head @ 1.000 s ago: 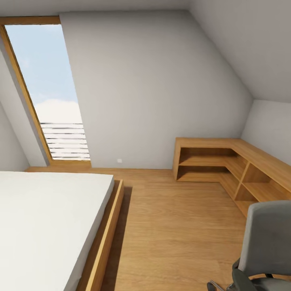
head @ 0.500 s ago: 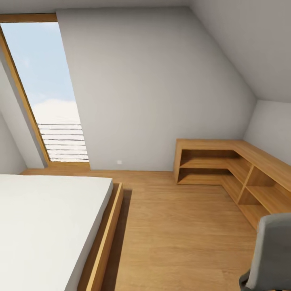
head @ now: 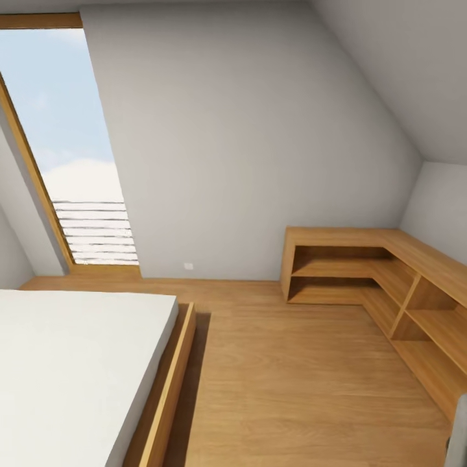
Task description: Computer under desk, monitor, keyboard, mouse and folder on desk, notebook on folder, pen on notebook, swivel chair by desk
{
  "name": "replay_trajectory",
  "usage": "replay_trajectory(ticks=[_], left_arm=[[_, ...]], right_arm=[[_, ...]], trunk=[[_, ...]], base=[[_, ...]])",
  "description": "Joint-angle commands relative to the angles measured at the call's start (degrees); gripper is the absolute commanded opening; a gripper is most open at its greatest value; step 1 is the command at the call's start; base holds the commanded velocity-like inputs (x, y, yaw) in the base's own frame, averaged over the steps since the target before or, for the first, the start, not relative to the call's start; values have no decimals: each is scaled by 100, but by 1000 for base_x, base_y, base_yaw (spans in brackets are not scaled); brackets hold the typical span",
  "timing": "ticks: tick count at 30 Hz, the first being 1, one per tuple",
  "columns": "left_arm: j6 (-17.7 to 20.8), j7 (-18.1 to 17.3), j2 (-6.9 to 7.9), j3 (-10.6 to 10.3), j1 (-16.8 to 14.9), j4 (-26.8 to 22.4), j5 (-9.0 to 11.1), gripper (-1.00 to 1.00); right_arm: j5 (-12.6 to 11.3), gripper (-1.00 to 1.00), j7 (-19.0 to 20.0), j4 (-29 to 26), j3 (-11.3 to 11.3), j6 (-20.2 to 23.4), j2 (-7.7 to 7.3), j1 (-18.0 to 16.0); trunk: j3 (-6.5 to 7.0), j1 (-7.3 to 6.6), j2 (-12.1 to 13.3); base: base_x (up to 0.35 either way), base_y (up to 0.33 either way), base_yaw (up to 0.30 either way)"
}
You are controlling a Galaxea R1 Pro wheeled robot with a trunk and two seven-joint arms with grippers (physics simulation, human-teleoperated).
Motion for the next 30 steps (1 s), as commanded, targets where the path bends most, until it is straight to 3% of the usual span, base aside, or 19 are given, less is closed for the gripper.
replay_trajectory(ticks=[1, 30], left_arm=[[-16, 24, -1, -5, -4, 2, -8, 100], [-16, 24, -5, -5, -4, 2, -8, 100]], right_arm=[[13, 100, -52, 12, 46, -13, 1, -8], [13, 100, -52, 12, 50, -13, 3, -9]], trunk=[[-9, 4, -6], [-9, 4, -6]], base=[[317, 0, 0], [304, 0, 0]])
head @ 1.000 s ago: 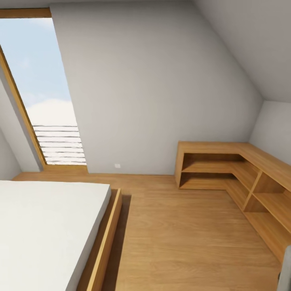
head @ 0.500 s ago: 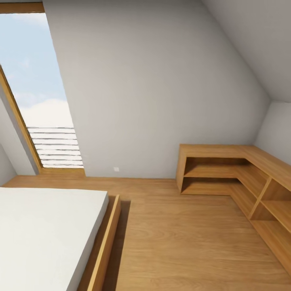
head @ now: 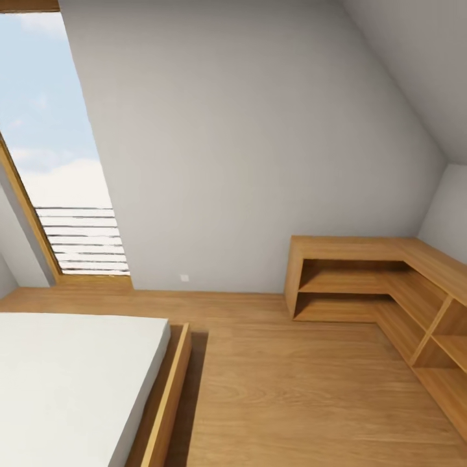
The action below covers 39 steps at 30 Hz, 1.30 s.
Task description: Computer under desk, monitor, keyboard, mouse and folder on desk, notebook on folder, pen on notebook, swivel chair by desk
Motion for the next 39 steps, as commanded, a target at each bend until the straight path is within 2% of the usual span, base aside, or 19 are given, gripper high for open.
replay_trajectory(ticks=[1, 39], left_arm=[[-16, 24, -1, -5, -4, 2, -8, 100], [-8, 24, 7, -5, -4, 11, -8, 100]], right_arm=[[13, 100, -52, 12, 47, -13, 2, -8], [13, 100, -52, 12, 47, -13, 1, -8]], trunk=[[-9, 4, -6], [-1, 4, -6]], base=[[292, 0, 0], [290, 0, -3]])
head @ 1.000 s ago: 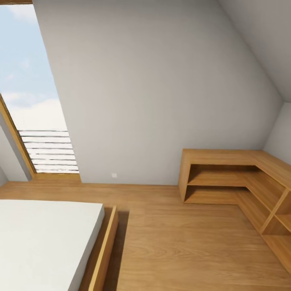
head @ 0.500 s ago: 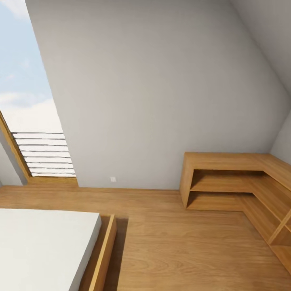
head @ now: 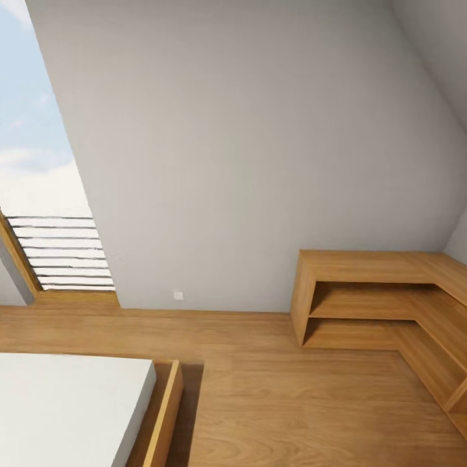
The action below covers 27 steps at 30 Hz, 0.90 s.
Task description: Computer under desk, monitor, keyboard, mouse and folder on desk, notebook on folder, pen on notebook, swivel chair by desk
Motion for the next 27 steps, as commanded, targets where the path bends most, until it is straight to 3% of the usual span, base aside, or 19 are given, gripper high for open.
replay_trajectory(ticks=[1, 14, 27], left_arm=[[-16, 24, -1, -5, -4, 2, -8, 100], [-16, 24, -1, -5, -4, 2, -8, 100], [-20, 24, -1, -5, -4, 2, -8, 100]], right_arm=[[13, 100, -52, 12, 46, -12, 3, -8], [13, 100, -52, 12, 46, -12, 2, -6], [13, 100, -52, 12, 47, -12, 3, -10]], trunk=[[-7, 4, -6], [23, 4, -6], [60, 4, -6]], base=[[289, -35, -45], [272, -146, -59], [60, -44, -81]])
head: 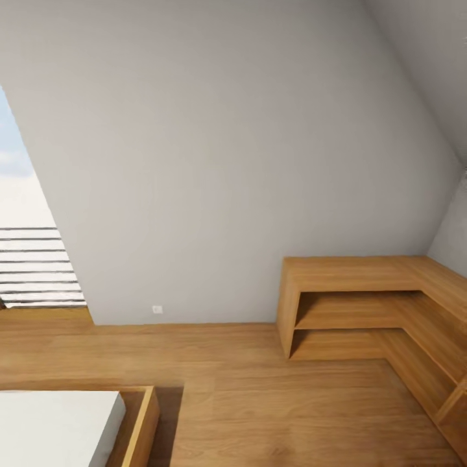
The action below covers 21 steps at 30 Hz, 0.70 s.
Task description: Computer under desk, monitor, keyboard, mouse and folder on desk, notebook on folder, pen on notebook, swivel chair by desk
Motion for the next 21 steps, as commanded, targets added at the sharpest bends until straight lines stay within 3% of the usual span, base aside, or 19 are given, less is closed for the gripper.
replay_trajectory(ticks=[1, 10, 21], left_arm=[[-15, 24, -1, -6, -4, 1, -7, 100], [-13, 25, -1, -6, -4, 1, -7, 100], [-13, 25, -1, -6, -4, 1, -7, 100]], right_arm=[[12, 100, -51, 12, 46, -11, 2, -6], [12, 100, -51, 12, 46, -11, 3, -7], [12, 100, -51, 12, 46, -10, 3, -3]], trunk=[[-6, 2, -7], [-1, 2, -7], [15, 2, -7]], base=[[87, -73, -59], [193, -130, -16], [206, -18, -33]])
